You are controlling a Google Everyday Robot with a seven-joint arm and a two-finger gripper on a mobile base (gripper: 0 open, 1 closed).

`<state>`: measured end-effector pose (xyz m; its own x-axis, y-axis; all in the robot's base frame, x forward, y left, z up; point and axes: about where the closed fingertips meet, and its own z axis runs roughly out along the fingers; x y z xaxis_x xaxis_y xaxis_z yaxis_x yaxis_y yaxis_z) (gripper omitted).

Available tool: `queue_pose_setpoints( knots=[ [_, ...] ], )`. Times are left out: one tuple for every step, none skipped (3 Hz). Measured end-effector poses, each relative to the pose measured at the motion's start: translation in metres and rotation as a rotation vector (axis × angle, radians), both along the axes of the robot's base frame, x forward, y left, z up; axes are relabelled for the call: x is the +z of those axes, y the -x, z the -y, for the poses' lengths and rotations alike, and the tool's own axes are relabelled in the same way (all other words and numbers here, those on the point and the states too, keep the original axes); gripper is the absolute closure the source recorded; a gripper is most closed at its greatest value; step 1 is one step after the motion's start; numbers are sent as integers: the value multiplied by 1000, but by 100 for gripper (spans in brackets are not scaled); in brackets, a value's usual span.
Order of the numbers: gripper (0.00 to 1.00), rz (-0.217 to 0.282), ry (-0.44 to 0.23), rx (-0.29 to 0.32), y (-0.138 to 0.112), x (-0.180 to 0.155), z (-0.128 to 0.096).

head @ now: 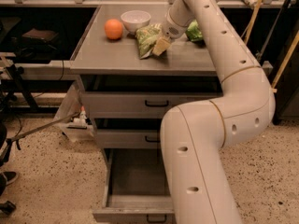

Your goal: Place green jalapeno chip bag into bottom drawer

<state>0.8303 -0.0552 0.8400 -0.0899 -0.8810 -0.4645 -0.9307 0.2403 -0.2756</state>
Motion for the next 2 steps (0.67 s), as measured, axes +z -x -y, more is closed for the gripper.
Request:
queue_pose_setpoints(
  knots=[
    [88, 0, 0, 0, 0, 2, 0],
    [100, -93, -45, -29, 42, 14, 53]
  ],
)
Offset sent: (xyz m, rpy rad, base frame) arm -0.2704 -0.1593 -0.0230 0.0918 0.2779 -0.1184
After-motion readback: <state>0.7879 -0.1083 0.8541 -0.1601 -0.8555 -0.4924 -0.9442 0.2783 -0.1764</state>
